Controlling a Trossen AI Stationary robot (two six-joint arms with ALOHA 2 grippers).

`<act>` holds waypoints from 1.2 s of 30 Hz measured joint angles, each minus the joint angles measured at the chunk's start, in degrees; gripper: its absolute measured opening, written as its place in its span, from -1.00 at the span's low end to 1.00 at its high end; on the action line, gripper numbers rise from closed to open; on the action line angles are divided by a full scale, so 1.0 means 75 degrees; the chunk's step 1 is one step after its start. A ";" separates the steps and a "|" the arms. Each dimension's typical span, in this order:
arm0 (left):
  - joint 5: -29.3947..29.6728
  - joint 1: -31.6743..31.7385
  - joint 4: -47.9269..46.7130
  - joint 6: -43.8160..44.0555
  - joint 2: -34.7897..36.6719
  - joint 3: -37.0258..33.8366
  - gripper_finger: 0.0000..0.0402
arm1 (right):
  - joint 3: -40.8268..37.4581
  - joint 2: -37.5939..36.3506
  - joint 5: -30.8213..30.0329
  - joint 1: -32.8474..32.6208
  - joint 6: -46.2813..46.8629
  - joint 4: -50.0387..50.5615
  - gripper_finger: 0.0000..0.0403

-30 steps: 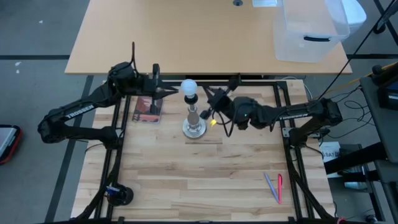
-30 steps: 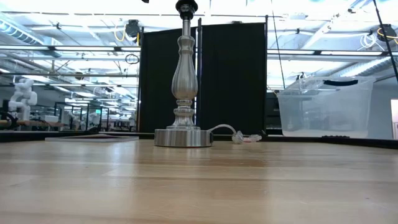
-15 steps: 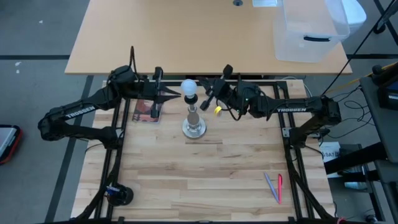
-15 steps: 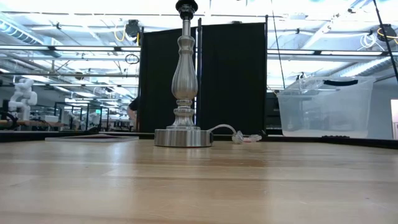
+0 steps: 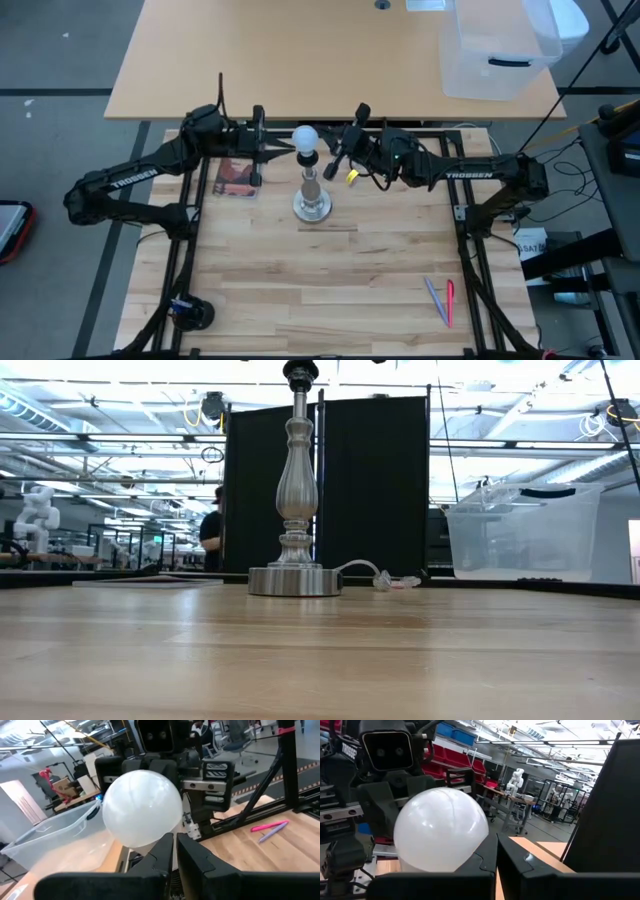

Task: Screw lightbulb
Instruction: Insert the white lightbulb into the silver lamp

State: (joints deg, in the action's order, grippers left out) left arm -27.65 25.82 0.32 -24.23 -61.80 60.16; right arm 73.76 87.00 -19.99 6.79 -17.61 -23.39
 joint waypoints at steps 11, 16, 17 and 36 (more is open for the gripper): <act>-0.0028 0.0219 -0.0020 -0.0044 -0.0107 -0.0003 -0.85 | 0.0023 -0.0032 -0.0582 -0.0393 0.0234 0.0288 -1.00; 0.0033 0.0232 0.0030 -0.0175 -0.0320 -0.0006 -0.85 | 0.0026 -0.0032 -0.1005 -0.0653 0.0249 0.0461 -1.00; 0.0071 0.0245 0.0035 -0.0185 -0.0347 -0.0006 -0.85 | 0.0026 -0.0032 -0.0997 -0.0699 0.0259 0.0509 -1.00; 0.0187 0.0640 -0.0137 -0.0189 -0.0028 -0.0007 -0.85 | -0.0012 0.0023 -0.2061 -0.1149 0.0861 0.2045 -1.00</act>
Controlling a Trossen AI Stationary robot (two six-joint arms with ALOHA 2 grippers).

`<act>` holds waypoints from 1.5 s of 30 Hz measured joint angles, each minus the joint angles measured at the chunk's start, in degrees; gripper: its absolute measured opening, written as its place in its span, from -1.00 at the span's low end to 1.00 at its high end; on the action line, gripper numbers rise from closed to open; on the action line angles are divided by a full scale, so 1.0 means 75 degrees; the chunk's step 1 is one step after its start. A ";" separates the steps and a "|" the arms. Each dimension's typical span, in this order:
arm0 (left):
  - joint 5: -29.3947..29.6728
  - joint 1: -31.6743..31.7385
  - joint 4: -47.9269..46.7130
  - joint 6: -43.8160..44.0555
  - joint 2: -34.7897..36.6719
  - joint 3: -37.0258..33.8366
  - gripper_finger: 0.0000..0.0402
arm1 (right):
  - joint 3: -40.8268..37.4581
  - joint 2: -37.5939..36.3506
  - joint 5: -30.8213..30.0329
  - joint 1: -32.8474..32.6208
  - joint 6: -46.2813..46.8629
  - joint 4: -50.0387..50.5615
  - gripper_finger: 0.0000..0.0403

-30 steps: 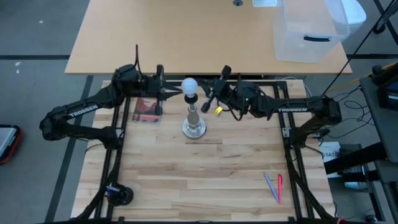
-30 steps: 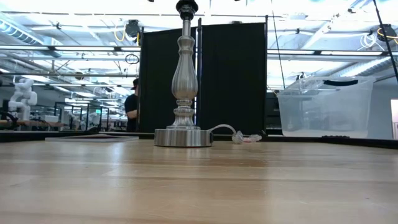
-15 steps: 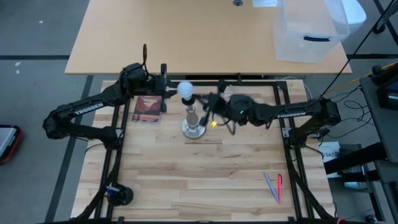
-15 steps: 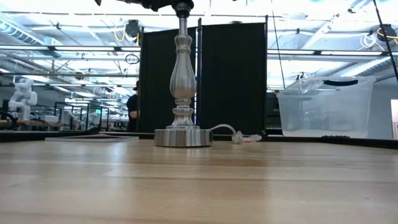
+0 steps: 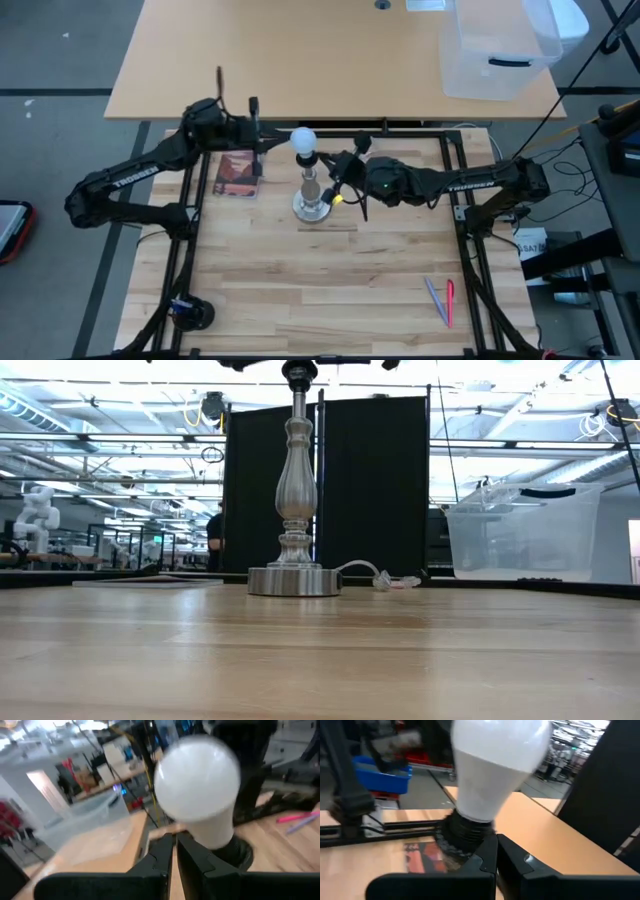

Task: Screw lightbulb
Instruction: Insert the white lightbulb into the silver lamp

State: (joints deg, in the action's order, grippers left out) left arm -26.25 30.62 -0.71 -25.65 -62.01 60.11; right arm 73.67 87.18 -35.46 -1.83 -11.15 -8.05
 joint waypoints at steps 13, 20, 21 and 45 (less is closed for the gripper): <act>-0.1411 -0.0218 -0.0148 -0.0049 0.0300 0.0005 -0.85 | 0.0006 -0.0009 -0.0402 0.0551 -0.1175 -0.1534 -1.00; -0.1435 -0.0435 0.0084 -0.0055 0.0043 0.0005 -0.85 | 0.0009 0.0006 0.1361 0.1045 -0.1061 -0.2217 -1.00; -0.1436 -0.0437 0.0086 -0.0055 0.0004 0.0005 -0.85 | 0.0009 0.0018 0.1452 0.1091 -0.1036 -0.2280 -1.00; -0.1503 0.0048 0.0224 -0.0052 -0.0147 0.0002 -0.85 | 0.0026 0.0041 0.1738 0.0915 -0.0978 -0.1786 -1.00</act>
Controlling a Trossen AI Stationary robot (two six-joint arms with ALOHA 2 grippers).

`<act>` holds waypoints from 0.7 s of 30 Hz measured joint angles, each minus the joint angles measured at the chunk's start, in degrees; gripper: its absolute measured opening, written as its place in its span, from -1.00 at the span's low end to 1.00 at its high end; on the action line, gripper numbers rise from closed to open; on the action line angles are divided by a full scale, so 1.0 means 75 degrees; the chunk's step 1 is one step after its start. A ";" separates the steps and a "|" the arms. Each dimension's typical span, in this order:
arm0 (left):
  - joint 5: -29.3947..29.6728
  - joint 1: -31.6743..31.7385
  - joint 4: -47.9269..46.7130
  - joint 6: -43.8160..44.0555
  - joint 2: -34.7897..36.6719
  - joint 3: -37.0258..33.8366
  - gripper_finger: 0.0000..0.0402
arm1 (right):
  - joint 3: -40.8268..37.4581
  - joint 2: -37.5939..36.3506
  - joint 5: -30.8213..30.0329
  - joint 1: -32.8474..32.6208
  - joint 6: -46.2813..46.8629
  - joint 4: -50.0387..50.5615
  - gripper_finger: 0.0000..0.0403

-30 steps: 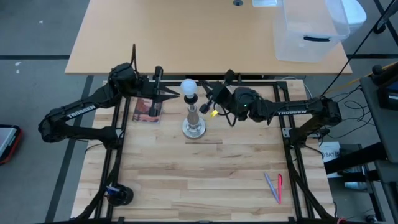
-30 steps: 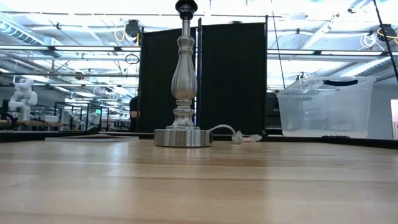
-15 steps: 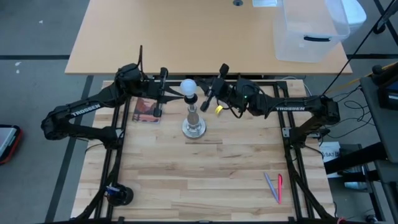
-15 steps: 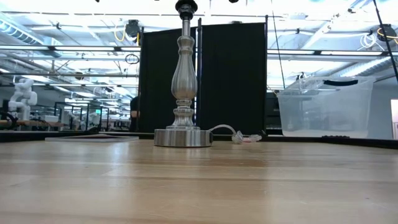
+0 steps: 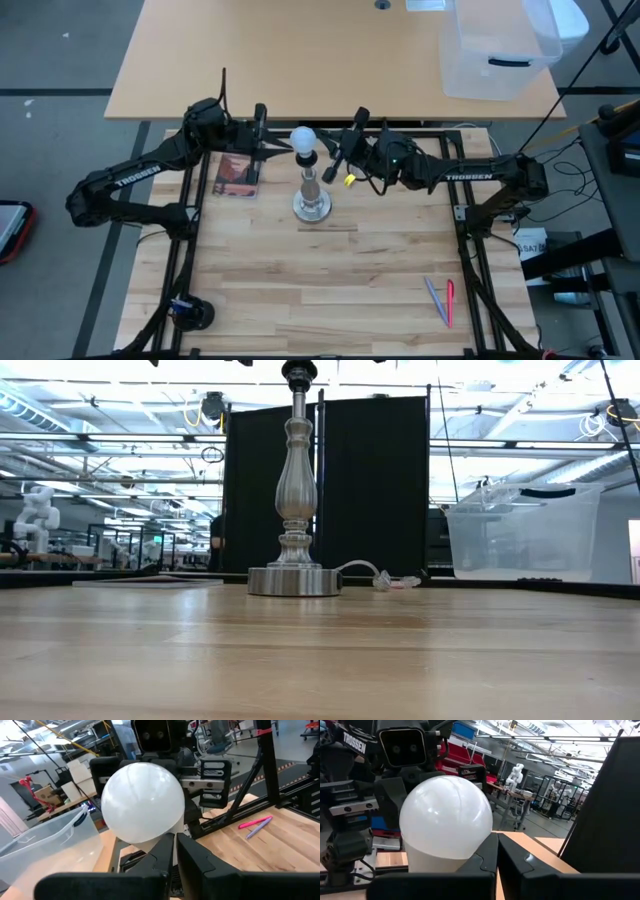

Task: Screw lightbulb
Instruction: Insert the white lightbulb into the silver lamp

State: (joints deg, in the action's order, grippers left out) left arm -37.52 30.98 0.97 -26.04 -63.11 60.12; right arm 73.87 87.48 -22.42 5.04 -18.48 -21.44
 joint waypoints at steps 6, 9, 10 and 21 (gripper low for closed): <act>0.0025 0.0055 0.0016 0.0000 -0.0127 -0.0003 -0.85 | 0.0003 -0.0006 -0.0469 -0.0262 0.0050 0.0159 -1.00; 0.0212 0.0071 0.0072 -0.0003 -0.0226 -0.0001 -0.85 | 0.0009 -0.0003 -0.0658 -0.0401 0.0044 0.0286 -1.00; 0.0319 0.0096 0.0107 -0.0003 -0.0263 0.0000 -0.85 | 0.0009 0.0005 -0.0651 -0.0450 0.0049 0.0393 -1.00; 0.0315 0.0625 0.0022 0.0238 -0.0289 0.0000 -0.85 | -0.0026 0.0038 -0.1583 -0.0837 0.0162 0.0832 -1.00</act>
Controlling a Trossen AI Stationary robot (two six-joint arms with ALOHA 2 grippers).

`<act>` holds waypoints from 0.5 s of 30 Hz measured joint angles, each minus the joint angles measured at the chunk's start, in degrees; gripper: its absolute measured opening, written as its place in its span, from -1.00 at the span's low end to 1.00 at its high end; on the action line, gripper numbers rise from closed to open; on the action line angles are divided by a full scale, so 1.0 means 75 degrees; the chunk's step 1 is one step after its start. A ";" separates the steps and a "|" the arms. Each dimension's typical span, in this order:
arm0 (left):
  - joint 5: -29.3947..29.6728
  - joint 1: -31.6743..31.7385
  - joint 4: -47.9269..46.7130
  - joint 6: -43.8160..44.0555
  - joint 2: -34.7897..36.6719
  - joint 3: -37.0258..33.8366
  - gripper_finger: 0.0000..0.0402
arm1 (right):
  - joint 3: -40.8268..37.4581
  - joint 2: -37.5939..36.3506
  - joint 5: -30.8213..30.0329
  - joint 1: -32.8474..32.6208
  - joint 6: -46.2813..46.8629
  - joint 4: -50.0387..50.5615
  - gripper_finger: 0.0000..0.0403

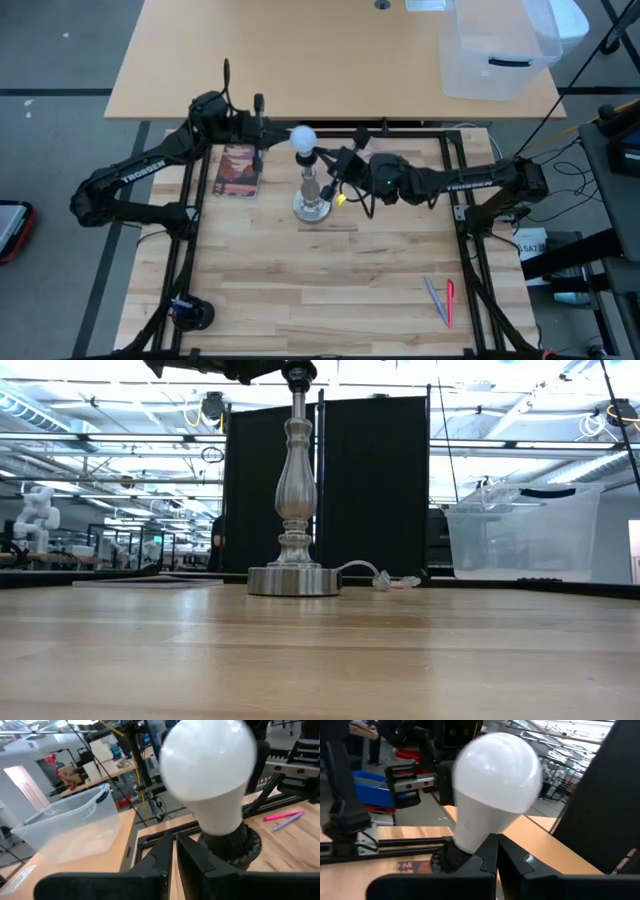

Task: Screw lightbulb
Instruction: Insert the white lightbulb into the silver lamp

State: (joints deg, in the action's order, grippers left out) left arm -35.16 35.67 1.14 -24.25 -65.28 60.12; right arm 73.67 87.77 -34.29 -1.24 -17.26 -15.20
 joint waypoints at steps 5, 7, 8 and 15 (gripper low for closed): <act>-0.0058 0.0113 -0.0184 0.0144 0.0086 0.0000 -0.85 | 0.0000 0.0000 -0.0437 -0.0052 -0.0063 0.0064 -1.00; -0.0292 0.0107 -0.0162 0.0180 0.0171 0.0000 -0.85 | 0.0000 0.0000 -0.0646 -0.0050 -0.0067 0.0082 -1.00; -0.0408 0.0091 -0.0165 0.0187 0.0215 0.0000 -0.85 | 0.0000 0.0000 -0.0830 -0.0051 -0.0101 0.0074 -1.00; -0.1166 -0.0199 -0.0078 0.0187 0.0399 0.0000 -0.85 | 0.0003 0.0000 -0.1192 0.0295 -0.0620 -0.0724 -1.00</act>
State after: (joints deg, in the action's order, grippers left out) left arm -43.91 34.17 0.55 -22.85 -62.28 60.12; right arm 73.69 87.76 -43.22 0.97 -21.91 -20.63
